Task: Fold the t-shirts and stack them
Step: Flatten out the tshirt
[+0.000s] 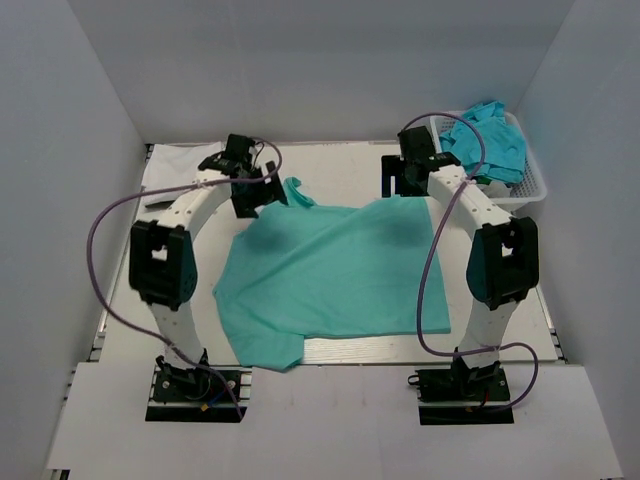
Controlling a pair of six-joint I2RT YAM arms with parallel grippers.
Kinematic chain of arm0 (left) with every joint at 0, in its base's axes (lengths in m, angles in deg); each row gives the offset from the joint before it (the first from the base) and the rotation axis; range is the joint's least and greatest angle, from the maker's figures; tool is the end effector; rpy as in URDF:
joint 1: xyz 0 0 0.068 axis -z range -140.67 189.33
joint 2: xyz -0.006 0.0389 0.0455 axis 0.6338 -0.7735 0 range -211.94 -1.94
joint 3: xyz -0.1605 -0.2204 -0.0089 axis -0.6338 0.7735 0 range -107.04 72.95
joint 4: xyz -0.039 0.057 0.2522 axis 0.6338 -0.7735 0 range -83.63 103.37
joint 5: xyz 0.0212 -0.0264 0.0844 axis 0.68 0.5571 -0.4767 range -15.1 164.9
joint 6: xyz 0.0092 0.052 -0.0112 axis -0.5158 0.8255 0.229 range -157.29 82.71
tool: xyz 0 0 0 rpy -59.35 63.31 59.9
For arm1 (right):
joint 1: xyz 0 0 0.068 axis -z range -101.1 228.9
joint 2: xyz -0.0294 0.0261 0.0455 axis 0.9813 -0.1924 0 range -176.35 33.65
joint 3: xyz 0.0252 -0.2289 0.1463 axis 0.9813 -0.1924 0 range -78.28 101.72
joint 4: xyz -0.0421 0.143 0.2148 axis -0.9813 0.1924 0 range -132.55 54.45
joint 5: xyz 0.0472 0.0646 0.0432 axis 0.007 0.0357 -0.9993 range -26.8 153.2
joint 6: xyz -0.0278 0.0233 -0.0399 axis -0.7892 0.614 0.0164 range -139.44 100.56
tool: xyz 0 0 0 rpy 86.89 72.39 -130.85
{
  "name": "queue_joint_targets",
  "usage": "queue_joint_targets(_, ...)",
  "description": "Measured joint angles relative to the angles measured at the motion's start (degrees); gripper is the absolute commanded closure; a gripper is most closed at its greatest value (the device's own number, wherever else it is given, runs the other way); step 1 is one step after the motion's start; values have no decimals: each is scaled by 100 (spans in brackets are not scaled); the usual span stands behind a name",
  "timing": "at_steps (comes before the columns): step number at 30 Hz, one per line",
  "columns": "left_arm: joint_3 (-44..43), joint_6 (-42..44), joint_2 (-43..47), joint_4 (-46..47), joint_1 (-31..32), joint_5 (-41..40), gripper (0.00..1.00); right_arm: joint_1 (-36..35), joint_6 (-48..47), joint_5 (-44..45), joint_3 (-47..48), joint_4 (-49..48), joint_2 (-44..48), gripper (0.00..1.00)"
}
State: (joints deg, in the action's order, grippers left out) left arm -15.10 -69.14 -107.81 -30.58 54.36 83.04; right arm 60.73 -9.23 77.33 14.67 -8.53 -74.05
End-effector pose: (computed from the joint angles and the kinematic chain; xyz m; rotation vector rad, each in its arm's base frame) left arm 0.3807 -0.1073 0.2532 -0.3485 2.6880 -0.4481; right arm 0.4055 0.1240 0.2790 -0.0546 2.3884 -0.0667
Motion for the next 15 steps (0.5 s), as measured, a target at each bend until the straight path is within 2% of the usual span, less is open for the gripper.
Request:
queue_joint_targets(5, -1596, 149, -1773, 365, 55, 234, 0, -2, 334, -361, -863, -168, 22, 10)
queue_joint_targets(9, -2822, 260, -3077, 240, 153, 321, 0, 33, 535, -573, -1543, -166, 22, 10)
queue_joint_targets(15, -3359, 245, -3418, 269, 208, 181, 0, 173, 651, -949, -2013, -435, 22, 10)
